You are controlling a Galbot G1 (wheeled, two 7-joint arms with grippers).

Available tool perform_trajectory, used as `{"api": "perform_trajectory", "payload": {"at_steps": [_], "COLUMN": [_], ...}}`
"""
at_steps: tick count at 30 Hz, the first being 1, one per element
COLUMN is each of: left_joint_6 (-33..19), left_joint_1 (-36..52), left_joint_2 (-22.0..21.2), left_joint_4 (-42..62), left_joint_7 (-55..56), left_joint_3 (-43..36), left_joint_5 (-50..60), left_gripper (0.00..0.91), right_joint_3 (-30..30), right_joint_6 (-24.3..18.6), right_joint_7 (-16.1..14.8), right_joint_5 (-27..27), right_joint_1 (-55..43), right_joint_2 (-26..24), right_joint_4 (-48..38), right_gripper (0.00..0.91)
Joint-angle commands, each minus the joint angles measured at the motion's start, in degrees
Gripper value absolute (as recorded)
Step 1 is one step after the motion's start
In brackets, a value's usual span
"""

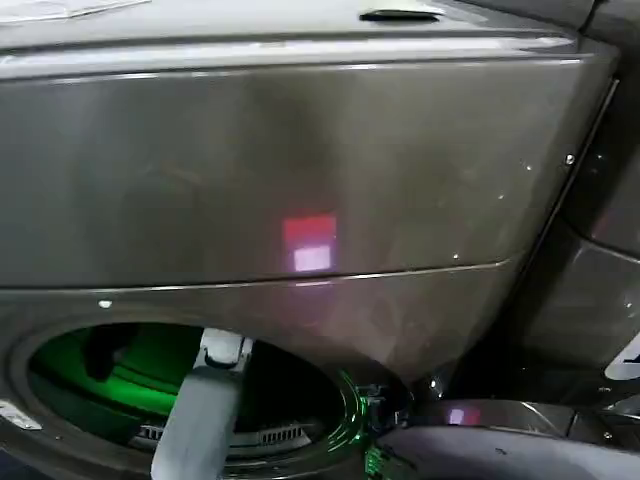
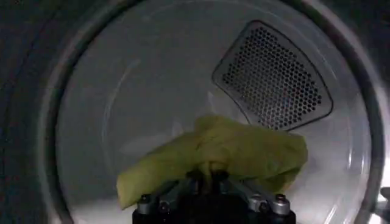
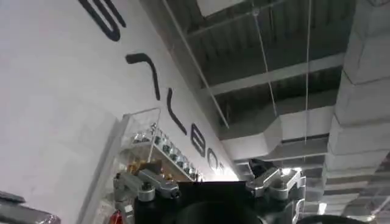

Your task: Grasp the clothes from the dryer.

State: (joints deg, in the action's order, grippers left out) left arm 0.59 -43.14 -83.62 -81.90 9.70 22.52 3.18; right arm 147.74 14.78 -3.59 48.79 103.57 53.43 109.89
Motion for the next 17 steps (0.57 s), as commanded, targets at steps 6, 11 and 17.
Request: {"api": "perform_trajectory", "payload": {"at_steps": [6,11,17], "left_joint_6": [0.6,1.1,1.4], "left_joint_1": [-1.6,-1.2,-0.3], "left_joint_2": [0.0,0.0,0.2], "left_joint_4": [-2.0,-2.0,-1.0], "left_joint_7": [-0.9,-1.3,-1.9], "left_joint_3": [0.3,0.3,-0.3], "left_joint_5": [-0.2,-0.7,-1.2], "left_gripper": [0.000,0.000,0.000], "right_joint_3": [1.9,3.4,4.2], "right_joint_6": [0.7,1.3,2.2], "right_joint_7": [0.1,0.1,0.1], "right_joint_5": [0.4,0.5,0.6], "right_joint_1": [0.3,1.2,1.5], "right_joint_2": [-0.1,-0.8,-0.9], "right_joint_4": [0.0,-0.9,-1.4], "right_gripper": [0.907,0.907,0.907]}}
